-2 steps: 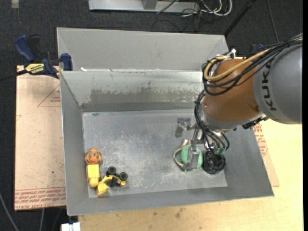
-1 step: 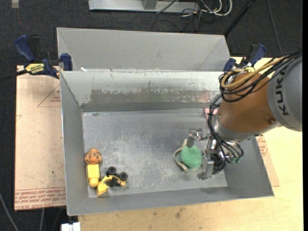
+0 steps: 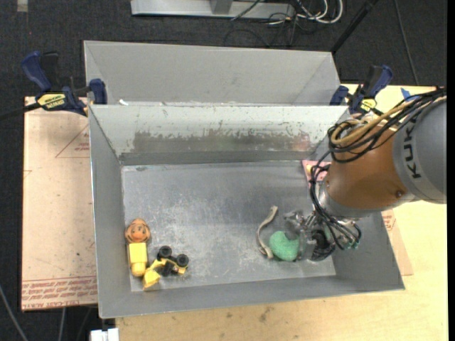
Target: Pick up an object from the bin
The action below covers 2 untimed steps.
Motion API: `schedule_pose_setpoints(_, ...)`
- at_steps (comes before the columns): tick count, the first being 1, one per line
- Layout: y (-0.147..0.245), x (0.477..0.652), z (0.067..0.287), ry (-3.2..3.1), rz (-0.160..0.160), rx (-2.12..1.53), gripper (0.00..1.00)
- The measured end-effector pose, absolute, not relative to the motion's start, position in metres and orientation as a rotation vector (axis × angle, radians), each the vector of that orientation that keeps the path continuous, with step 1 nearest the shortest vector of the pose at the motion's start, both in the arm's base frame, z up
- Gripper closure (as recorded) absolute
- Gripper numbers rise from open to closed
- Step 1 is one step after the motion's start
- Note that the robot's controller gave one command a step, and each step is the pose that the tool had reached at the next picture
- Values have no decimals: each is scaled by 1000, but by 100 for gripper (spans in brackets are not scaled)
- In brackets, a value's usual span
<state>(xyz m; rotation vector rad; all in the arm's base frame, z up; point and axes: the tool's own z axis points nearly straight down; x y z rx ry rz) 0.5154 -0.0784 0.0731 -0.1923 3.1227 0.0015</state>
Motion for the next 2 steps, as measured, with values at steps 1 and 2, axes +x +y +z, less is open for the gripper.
schedule_pose_setpoints(1, -78, 515, 73, 3122, 2, -192, 100)
schedule_pose_setpoints(2, -78, 516, 73, 3122, 2, -192, 100)
